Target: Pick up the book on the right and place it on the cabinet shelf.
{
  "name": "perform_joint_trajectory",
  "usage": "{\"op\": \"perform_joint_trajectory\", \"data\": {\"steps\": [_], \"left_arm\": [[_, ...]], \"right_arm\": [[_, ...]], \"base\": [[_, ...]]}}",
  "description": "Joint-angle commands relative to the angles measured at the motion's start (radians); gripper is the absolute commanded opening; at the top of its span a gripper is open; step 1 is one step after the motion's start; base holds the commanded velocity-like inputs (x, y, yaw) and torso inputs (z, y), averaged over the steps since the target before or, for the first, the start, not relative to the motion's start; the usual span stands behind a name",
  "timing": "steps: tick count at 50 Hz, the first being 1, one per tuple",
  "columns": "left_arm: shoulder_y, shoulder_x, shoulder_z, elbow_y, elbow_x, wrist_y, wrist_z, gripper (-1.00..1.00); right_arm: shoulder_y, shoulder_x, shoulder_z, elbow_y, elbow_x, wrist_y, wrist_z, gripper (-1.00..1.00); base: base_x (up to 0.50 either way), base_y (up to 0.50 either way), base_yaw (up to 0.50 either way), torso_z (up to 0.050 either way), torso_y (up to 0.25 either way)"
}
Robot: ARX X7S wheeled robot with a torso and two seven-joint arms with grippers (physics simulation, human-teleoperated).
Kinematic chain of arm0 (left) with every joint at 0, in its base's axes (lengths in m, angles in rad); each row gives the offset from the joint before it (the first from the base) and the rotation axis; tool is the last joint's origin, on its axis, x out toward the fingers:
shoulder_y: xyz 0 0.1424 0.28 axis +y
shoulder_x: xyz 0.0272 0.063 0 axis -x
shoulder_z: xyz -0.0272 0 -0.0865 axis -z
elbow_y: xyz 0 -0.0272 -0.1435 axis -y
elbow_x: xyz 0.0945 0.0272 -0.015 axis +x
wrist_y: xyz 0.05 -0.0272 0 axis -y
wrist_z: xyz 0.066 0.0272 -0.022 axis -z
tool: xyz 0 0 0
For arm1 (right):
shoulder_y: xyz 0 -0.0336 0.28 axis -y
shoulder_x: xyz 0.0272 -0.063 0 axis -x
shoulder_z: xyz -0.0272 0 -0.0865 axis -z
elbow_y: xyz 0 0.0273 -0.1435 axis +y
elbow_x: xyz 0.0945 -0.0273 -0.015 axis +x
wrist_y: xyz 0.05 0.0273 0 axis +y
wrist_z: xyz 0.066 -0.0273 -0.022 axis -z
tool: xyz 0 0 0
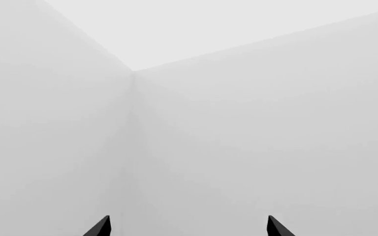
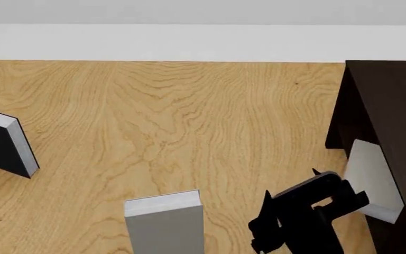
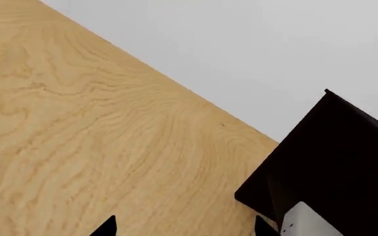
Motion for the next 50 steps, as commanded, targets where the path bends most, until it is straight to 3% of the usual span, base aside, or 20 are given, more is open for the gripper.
{"op": "perform_joint_trajectory", "data": {"steps": [1, 14, 30, 50], "left_arm": [[0.000, -0.003, -0.006, 0.000, -0.005, -0.003, 0.000, 1.00], [0.000, 0.010, -0.021, 0.000, -0.013, -0.011, 0.012, 1.00], [0.000, 0.012, -0.003, 0.000, -0.002, -0.006, 0.008, 1.00], [0.000, 0.025, 0.018, 0.000, 0.014, 0.004, 0.011, 1.00]], "right_arm": [[0.020, -0.090, 0.063, 0.161, 0.066, -0.040, -0.031, 1.00], [0.042, -0.206, 0.156, 0.389, 0.184, -0.072, -0.152, 1.00], [0.074, -0.289, 0.186, 0.604, 0.191, -0.145, -0.231, 1.00], [0.079, -0.290, 0.319, 0.636, 0.059, -0.109, -0.166, 1.00]], "base": [[0.00, 0.00, 0.00, 0.000, 0.000], [0.00, 0.00, 0.00, 0.000, 0.000], [0.00, 0.00, 0.00, 0.000, 0.000], [0.00, 0.00, 0.00, 0.000, 0.000]]}}
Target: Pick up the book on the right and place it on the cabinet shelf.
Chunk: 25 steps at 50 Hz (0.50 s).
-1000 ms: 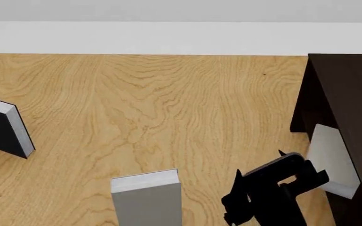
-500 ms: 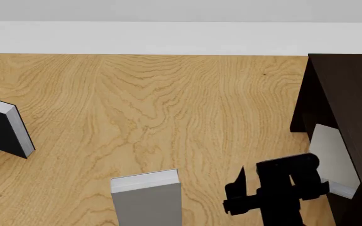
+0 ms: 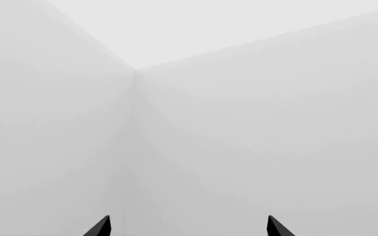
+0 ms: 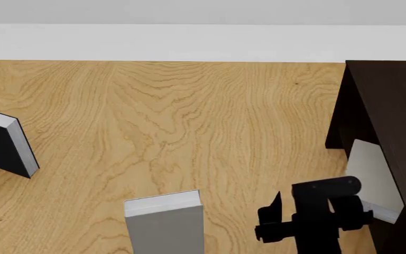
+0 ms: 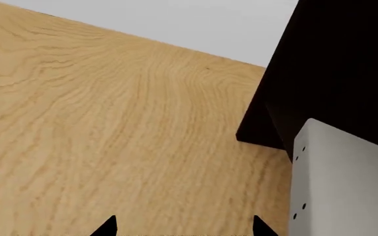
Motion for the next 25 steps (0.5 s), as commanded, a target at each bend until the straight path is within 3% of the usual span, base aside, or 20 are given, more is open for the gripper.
{"op": "perform_joint_trajectory", "data": {"steps": [1, 25], "left_arm": [[0.000, 0.007, 0.011, 0.000, 0.008, 0.004, 0.002, 1.00], [-0.001, -0.003, 0.016, 0.000, 0.010, 0.007, -0.008, 1.00]], "right_arm": [[0.000, -0.002, 0.114, 0.037, -0.071, 0.021, 0.027, 1.00], [0.018, 0.010, 0.465, 0.037, -0.344, 0.102, 0.163, 1.00]], "base": [[0.00, 0.00, 0.00, 0.000, 0.000], [0.00, 0.00, 0.00, 0.000, 0.000]]}}
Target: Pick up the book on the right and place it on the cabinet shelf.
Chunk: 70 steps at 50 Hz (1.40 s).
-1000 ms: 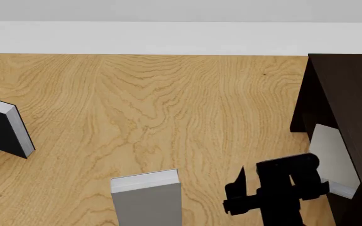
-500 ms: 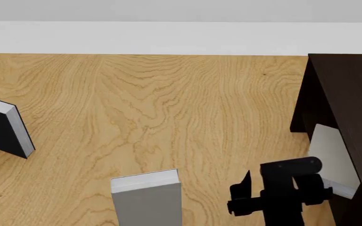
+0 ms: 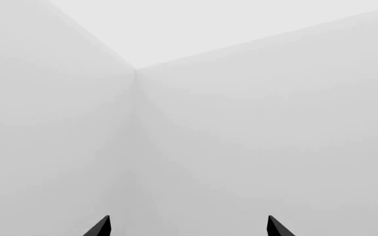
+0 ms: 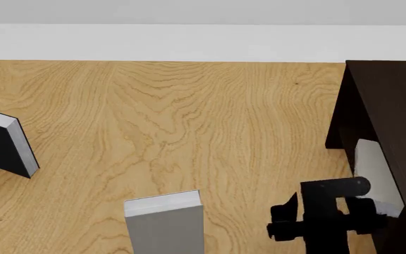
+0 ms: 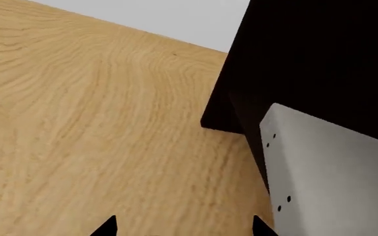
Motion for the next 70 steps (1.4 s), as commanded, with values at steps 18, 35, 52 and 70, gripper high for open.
{"op": "perform_joint_trajectory", "data": {"steps": [18, 35, 52, 70], "left_arm": [[-0.001, -0.026, -0.002, 0.000, -0.006, 0.000, -0.017, 1.00], [-0.001, -0.024, -0.001, 0.000, -0.006, 0.001, -0.017, 1.00], [0.000, 0.002, -0.002, 0.000, 0.002, 0.000, 0.000, 1.00], [0.001, 0.029, -0.006, 0.000, 0.007, 0.000, 0.018, 1.00]], "right_arm": [[0.015, 0.054, 0.431, 0.024, -0.215, 0.027, 0.121, 1.00], [0.017, 0.037, 0.502, 0.022, -0.321, -0.011, 0.092, 1.00], [-0.190, 0.024, 0.464, -0.610, -0.292, 0.303, 0.004, 1.00], [-0.297, 0.048, 0.435, -1.001, -0.235, 0.490, -0.050, 1.00]], "base": [[0.00, 0.00, 0.00, 0.000, 0.000], [0.00, 0.00, -0.01, 0.000, 0.001], [0.00, 0.00, 0.00, 0.000, 0.001], [0.00, 0.00, 0.00, 0.000, 0.000]]}}
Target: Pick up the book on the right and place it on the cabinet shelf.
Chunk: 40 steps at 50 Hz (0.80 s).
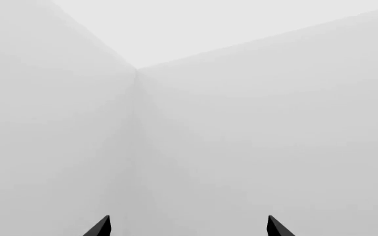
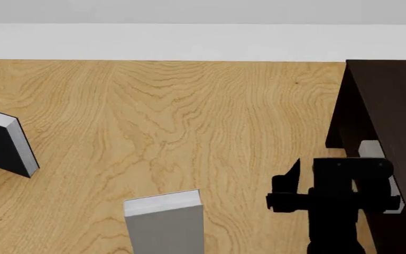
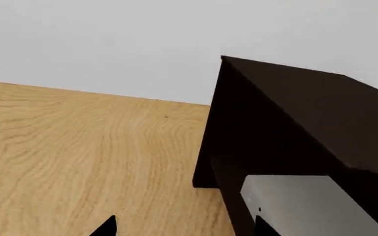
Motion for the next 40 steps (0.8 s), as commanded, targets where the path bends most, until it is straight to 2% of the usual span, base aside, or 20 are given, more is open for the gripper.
{"op": "perform_joint_trajectory", "data": {"steps": [1, 22, 40], "left_arm": [[0.000, 0.018, -0.008, 0.000, -0.001, -0.001, 0.014, 1.00], [0.001, 0.029, -0.030, 0.000, -0.012, -0.004, 0.027, 1.00], [0.000, 0.023, -0.026, 0.000, -0.009, -0.004, 0.021, 1.00]], "right_arm": [[-0.076, 0.018, -0.007, -0.277, 0.034, 0.131, -0.046, 1.00], [-0.137, 0.044, -0.026, -0.576, 0.112, 0.268, -0.087, 1.00], [-0.109, 0.081, 0.058, -1.007, 0.275, 0.505, -0.048, 1.00]], "base": [[0.00, 0.00, 0.00, 0.000, 0.000], [0.00, 0.00, 0.00, 0.000, 0.000], [0.00, 0.00, 0.00, 0.000, 0.000]]}}
